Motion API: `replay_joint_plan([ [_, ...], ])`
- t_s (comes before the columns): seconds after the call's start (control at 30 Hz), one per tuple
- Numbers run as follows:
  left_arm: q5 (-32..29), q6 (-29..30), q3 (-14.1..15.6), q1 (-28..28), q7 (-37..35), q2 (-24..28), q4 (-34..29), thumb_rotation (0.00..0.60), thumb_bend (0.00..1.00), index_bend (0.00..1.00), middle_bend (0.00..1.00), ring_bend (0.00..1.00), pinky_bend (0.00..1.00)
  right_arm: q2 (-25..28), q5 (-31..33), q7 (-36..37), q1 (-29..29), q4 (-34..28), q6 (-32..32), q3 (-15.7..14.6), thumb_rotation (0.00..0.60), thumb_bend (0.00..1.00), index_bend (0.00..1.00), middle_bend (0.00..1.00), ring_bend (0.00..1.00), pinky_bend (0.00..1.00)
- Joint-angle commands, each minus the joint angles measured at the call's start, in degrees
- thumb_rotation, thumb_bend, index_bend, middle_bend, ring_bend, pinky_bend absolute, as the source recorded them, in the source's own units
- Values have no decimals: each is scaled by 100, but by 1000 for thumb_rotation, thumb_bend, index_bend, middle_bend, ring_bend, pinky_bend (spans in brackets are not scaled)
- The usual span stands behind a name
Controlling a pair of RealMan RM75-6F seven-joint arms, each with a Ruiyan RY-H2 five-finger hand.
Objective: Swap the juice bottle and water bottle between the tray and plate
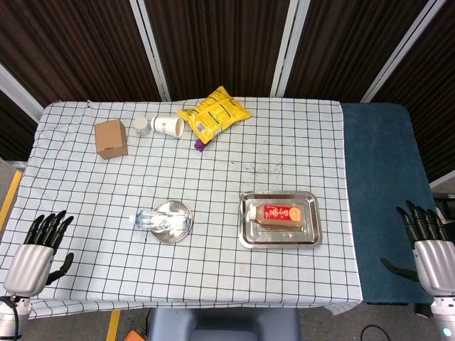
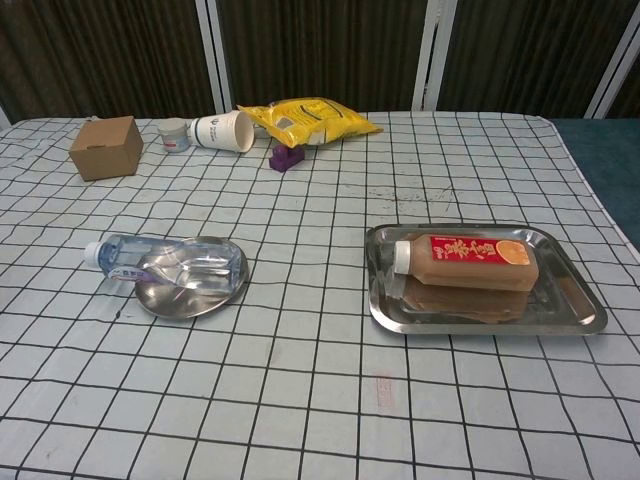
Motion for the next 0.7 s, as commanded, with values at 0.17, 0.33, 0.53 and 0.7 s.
replay_joint_plan([
  [0.17,-49,-135,14,-51,-66,25,-41,600,429,0,0,0,44,-59,458,-123,189,-30,-374,212,600,154,0,0,0,0],
  [0.33,-81,-210,-27,-122,-208,24,46,600,428,0,0,0,44,-219,780,-605,935,-119,-1228,645,600,154,0,0,0,9],
  [0.53,-152,-375,6,-166,-144,72,-73,600,429,0,0,0,47,-396,1590,-1157,2148,-347,-3063,982,600,153,41,54,0,88],
  [0.7,-152,-488,40,-216,-171,95,-59,600,430,0,0,0,47,-1092,2255,-2029,2755,1,-3538,1025,600,153,100,114,0,120],
])
